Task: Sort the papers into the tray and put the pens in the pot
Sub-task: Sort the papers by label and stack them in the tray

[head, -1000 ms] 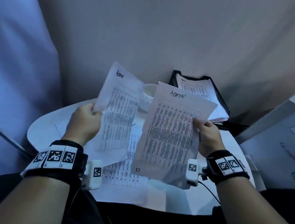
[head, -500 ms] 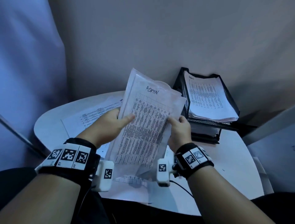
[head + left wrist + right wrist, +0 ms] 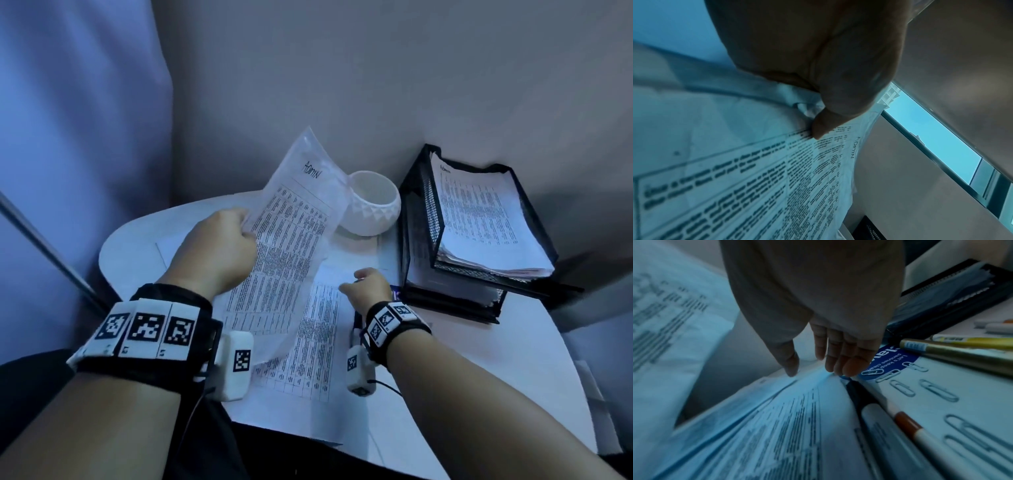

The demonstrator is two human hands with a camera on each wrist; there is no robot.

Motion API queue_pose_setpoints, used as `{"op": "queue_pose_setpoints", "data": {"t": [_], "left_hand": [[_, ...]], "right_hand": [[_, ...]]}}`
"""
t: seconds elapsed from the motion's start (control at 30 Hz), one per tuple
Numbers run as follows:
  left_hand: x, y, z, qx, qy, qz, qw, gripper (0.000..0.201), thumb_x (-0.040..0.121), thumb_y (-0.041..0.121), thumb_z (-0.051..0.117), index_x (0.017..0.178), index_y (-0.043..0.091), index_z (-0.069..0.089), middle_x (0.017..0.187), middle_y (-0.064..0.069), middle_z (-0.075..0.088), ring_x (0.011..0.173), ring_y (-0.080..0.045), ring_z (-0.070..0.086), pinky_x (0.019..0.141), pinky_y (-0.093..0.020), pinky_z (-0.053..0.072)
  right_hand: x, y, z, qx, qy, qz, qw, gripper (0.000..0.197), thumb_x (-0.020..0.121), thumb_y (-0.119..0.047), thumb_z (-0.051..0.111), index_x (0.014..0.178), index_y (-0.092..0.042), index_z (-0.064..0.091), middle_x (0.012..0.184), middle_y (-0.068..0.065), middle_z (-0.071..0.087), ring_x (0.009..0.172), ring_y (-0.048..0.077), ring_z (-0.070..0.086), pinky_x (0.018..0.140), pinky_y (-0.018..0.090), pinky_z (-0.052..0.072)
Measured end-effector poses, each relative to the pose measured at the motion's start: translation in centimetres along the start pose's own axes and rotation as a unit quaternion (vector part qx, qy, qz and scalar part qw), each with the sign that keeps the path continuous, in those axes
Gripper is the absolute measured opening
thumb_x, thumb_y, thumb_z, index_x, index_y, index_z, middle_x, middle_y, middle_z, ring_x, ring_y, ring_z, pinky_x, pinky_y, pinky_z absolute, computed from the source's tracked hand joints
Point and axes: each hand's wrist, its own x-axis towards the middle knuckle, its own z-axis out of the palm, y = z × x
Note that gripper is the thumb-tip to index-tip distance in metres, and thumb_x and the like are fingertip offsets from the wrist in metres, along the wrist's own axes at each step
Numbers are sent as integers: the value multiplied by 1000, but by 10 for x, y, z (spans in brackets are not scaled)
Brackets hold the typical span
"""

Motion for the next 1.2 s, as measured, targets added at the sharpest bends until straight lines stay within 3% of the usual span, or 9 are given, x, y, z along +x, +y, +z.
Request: {"op": "queue_pose_setpoints", "data": {"t": [0.1, 0.27, 0.47, 0.6, 0.67, 0.73, 0.83, 0.97, 1.2], "left_hand": [[3, -1, -1, 2, -10, -5, 1000, 16, 99, 18, 49, 96, 23, 64, 86, -2, 67, 87, -33, 62, 67, -33, 39], [6, -3, -1, -9, -13, -7, 1000, 22, 98, 17, 49, 107, 25, 68, 94, -4, 70, 93, -34, 63, 73, -34, 44], [10, -6, 1, -6, -14, -2, 1000, 23, 97, 19, 48, 107, 27, 68, 95, -4, 71, 93, -35, 63, 77, -37, 50], [12, -5, 3, -4, -19, 0, 1000, 25, 97, 19, 48, 111, 25, 68, 97, -5, 72, 92, -35, 63, 76, -37, 51], [12, -6, 3, -1, -21, -2, 1000, 25, 97, 19, 47, 110, 24, 68, 95, -4, 71, 90, -34, 63, 73, -35, 49], [13, -7, 3, 0, -19, -4, 1000, 21, 98, 18, 47, 102, 25, 66, 91, -2, 69, 88, -33, 63, 70, -34, 45], [13, -8, 2, 2, -16, -3, 1000, 20, 97, 17, 47, 96, 27, 64, 85, 1, 67, 85, -32, 62, 69, -34, 43], [11, -7, 1, -3, -18, -2, 1000, 24, 97, 16, 47, 102, 25, 68, 87, 0, 69, 84, -30, 63, 70, -35, 49], [4, -2, 1, 6, -12, 0, 1000, 25, 99, 14, 45, 103, 24, 68, 92, -3, 69, 88, -33, 61, 70, -33, 42]], "right_hand": [[1, -5, 11, -97, -20, -20, 995, 75, 81, -35, 81, 146, -19, 47, 130, 7, 63, 112, 26, 63, 78, 30, 52], [13, -11, 24, -272, -20, -51, 961, 113, 64, -48, 92, 155, -28, 28, 150, 7, 41, 140, 33, 38, 106, 52, 47], [28, -17, 15, -282, -24, -24, 959, 127, 59, -41, 97, 157, -32, 17, 134, 12, 56, 132, 35, 43, 96, 52, 52], [30, -15, 17, -219, -10, -3, 976, 131, 61, -27, 96, 157, -38, 6, 108, 12, 66, 108, 36, 64, 87, 49, 59], [28, -13, 18, -168, 16, -2, 986, 121, 72, -18, 85, 158, -39, 2, 98, 7, 63, 96, 32, 68, 83, 44, 60], [24, -12, 17, -95, 41, -9, 995, 88, 81, -14, 73, 155, -29, 28, 97, 2, 63, 92, 29, 69, 80, 39, 60], [15, -14, 13, 30, 54, -16, 998, 10, 85, -19, 72, 94, -18, 71, 90, 4, 75, 79, 25, 71, 73, 38, 62], [-1, -4, -7, 181, 64, -26, 981, 9, 93, -16, 70, 90, -8, 72, 78, 7, 70, 66, 23, 59, 58, 30, 46], [-41, 14, -97, 251, 129, -78, 956, 14, 96, -12, 70, 84, -19, 68, 86, 3, 74, 75, 19, 65, 69, 32, 53]]}}
